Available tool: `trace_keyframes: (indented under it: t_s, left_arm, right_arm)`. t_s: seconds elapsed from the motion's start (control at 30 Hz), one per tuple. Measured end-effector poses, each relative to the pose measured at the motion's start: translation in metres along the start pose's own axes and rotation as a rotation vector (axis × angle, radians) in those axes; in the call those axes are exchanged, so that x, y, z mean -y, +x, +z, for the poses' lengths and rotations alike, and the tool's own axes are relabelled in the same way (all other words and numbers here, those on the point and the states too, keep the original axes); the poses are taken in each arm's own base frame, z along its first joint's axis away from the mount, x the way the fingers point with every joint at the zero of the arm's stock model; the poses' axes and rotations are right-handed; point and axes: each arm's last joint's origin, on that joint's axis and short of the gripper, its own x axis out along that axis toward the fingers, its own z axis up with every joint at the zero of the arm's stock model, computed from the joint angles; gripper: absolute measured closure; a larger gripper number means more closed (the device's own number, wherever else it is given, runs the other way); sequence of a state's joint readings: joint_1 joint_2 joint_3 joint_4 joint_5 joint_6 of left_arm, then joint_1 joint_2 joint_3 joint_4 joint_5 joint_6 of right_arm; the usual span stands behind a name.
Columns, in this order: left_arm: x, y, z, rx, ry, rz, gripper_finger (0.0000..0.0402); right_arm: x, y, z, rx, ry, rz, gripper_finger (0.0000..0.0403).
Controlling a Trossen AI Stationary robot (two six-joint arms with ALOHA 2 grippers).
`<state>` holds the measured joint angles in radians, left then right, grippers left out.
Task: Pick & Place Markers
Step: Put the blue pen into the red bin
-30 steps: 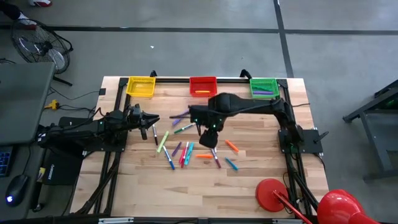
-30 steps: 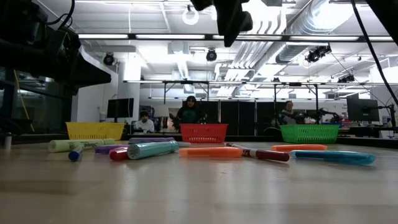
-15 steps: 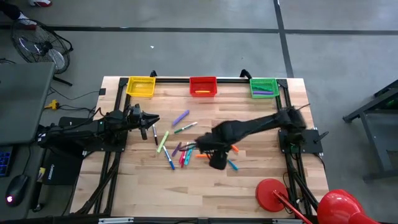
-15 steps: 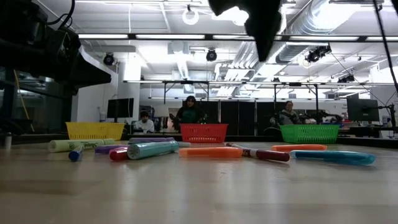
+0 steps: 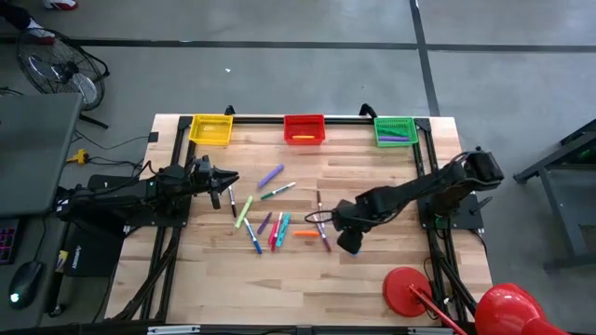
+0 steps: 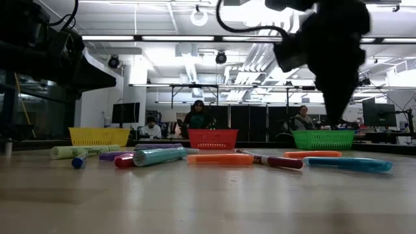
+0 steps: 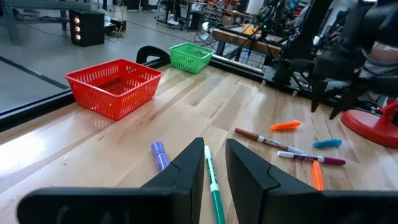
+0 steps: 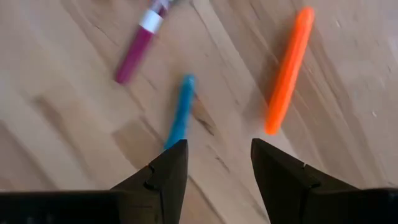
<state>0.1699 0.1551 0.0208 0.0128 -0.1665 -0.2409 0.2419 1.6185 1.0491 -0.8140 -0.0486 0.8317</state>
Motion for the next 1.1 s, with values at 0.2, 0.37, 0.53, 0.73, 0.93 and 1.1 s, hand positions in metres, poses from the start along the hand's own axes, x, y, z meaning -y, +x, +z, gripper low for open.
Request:
trace_keyframes:
  t_s: [0.2,0.37,0.53,0.73,0.93,1.1]
  left_arm:
    - [0.000,0.000,0.000,0.001,0.000,0.000,0.0337]
    - [0.000,0.000,0.000,0.001,0.000,0.000,0.0337]
    - [0.000,0.000,0.000,0.000,0.000,0.000,0.0337]
    - [0.000,0.000,0.000,0.000,0.000,0.000,0.0337]
    - [0.000,0.000,0.000,0.000,0.000,0.000,0.0337]
    - [0.000,0.000,0.000,0.000,0.000,0.000,0.0337]
  right_arm:
    - [0.001,0.019,-0.024,0.001,-0.076,-0.062,0.0237]
    - [-0.009,0.022,-0.037,0.029,-0.083,-0.075,0.0237]
    - [-0.016,0.021,-0.037,0.067,0.045,-0.036,0.0237]
    - [-0.025,0.028,-0.030,0.069,0.127,-0.023,0.0237]
    - [-0.036,0.038,-0.018,0.032,0.176,-0.099,0.0237]
    - [-0.038,0.044,-0.010,0.022,0.237,-0.123,0.0237]
